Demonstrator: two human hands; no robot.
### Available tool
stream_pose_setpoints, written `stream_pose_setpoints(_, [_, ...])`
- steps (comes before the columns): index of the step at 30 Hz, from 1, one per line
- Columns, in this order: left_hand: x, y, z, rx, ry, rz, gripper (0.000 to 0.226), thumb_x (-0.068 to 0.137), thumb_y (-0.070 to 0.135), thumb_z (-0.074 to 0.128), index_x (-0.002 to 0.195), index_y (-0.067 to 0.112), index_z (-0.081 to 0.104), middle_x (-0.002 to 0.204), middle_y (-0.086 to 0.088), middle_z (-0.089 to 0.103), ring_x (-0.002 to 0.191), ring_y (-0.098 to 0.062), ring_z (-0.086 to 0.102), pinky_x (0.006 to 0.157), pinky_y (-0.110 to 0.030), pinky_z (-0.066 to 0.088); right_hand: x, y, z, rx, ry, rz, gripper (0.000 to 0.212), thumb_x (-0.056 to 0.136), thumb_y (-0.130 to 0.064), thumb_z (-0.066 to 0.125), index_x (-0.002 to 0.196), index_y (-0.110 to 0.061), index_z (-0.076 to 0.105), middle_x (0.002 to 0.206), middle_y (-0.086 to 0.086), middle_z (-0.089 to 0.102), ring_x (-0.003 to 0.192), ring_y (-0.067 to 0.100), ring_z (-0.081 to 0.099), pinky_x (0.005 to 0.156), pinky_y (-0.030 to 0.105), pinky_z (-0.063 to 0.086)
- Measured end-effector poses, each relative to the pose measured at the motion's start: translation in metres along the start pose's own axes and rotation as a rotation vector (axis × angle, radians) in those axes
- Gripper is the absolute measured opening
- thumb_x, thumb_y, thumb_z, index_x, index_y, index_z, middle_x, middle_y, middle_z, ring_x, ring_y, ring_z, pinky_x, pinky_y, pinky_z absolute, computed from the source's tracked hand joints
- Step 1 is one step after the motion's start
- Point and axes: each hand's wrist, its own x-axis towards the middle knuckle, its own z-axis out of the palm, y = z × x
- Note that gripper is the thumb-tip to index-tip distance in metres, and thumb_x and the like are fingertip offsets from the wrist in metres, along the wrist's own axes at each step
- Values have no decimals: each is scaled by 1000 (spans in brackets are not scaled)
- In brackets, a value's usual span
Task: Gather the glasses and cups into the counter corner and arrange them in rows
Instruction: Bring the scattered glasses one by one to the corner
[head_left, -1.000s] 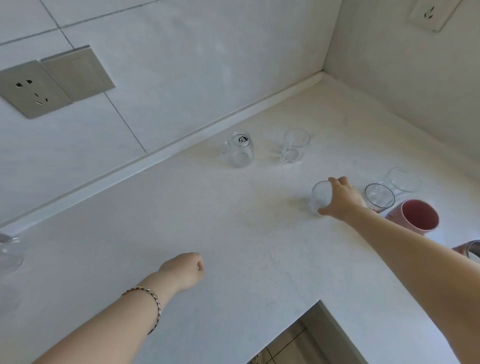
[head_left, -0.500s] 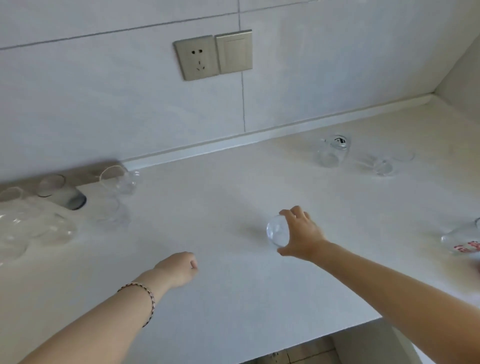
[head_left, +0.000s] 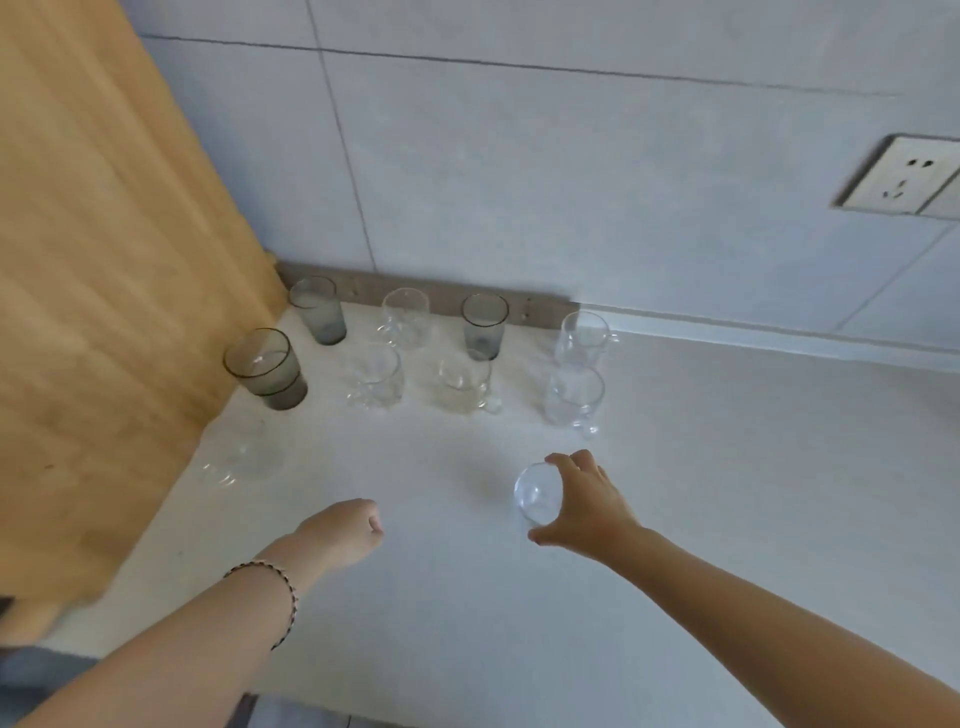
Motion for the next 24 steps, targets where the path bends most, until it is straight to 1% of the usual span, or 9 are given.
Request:
stream_pose_setpoints(3, [-1, -57, -16, -39, 22, -40, 8, 95, 21, 41, 90, 20, 47, 96, 0, 51, 90, -19, 50, 82, -30, 42, 24, -67, 20, 0, -14, -46, 95, 65, -36, 80, 144, -19, 28, 140, 1, 33, 129, 21, 39, 101, 33, 43])
stream_pose_setpoints(6, [-4, -103, -30, -67, 40, -87, 9, 95, 21, 39, 92, 19, 48, 101, 0, 53, 92, -20, 52, 80, -28, 40, 53, -129, 40, 19, -15, -71, 94, 66, -34, 80, 143, -17, 29, 139, 3, 34, 128, 24, 40, 101, 34, 43])
stream_pose_setpoints(11, [-4, -144, -33, -125, 45, -123, 8, 95, 24, 39, 93, 21, 47, 102, 2, 52, 91, -17, 50, 86, -31, 45, 94, -193, 70, 7, -4, -66, 88, 67, -32, 80, 139, -13, 32, 136, 7, 35, 126, 26, 40, 100, 35, 42])
stream_pose_setpoints(12, [-4, -148, -32, -132, 41, -124, 9, 95, 24, 39, 94, 22, 47, 102, 3, 52, 92, -17, 52, 86, -30, 45, 100, -200, 75, 4, -2, -58, 88, 68, -32, 80, 139, -13, 32, 136, 7, 35, 126, 26, 39, 100, 35, 43])
stream_pose_setpoints(14, [-4, -152, -30, -140, 37, -122, 9, 95, 25, 39, 94, 23, 47, 104, 4, 52, 103, -19, 57, 90, -30, 45, 109, -210, 83, -1, 7, -42, 89, 68, -33, 81, 139, -13, 32, 137, 7, 35, 127, 27, 39, 101, 37, 43])
stream_pose_setpoints(16, [-4, -151, -30, -147, 25, -108, 9, 96, 26, 38, 95, 23, 47, 107, 3, 54, 112, -20, 57, 93, -32, 46, 114, -215, 89, -2, 24, -33, 88, 68, -34, 80, 138, -14, 32, 137, 7, 35, 126, 26, 40, 100, 37, 44])
stream_pose_setpoints(18, [-3, -148, -31, -140, 14, -91, 9, 96, 26, 38, 96, 24, 47, 115, 2, 57, 114, -19, 56, 94, -31, 45, 115, -217, 94, 9, 40, -33, 88, 69, -37, 79, 139, -15, 31, 137, 6, 35, 125, 26, 40, 100, 36, 44])
stream_pose_setpoints(21, [2, -142, -33, -122, 0, -69, 9, 95, 25, 38, 95, 24, 46, 117, 2, 57, 112, -19, 56, 92, -30, 43, 114, -213, 97, 54, 19, -38, 96, 70, -40, 79, 143, -13, 24, 140, 6, 33, 130, 25, 38, 104, 36, 41])
stream_pose_setpoints(24, [9, -130, -36, -90, -9, -28, 8, 94, 23, 39, 93, 23, 47, 114, 2, 57, 100, -17, 53, 84, -27, 40, 109, -196, 89, 43, -41, -39, 99, 73, -36, 78, 146, -10, 16, 143, 7, 32, 133, 24, 38, 106, 36, 39])
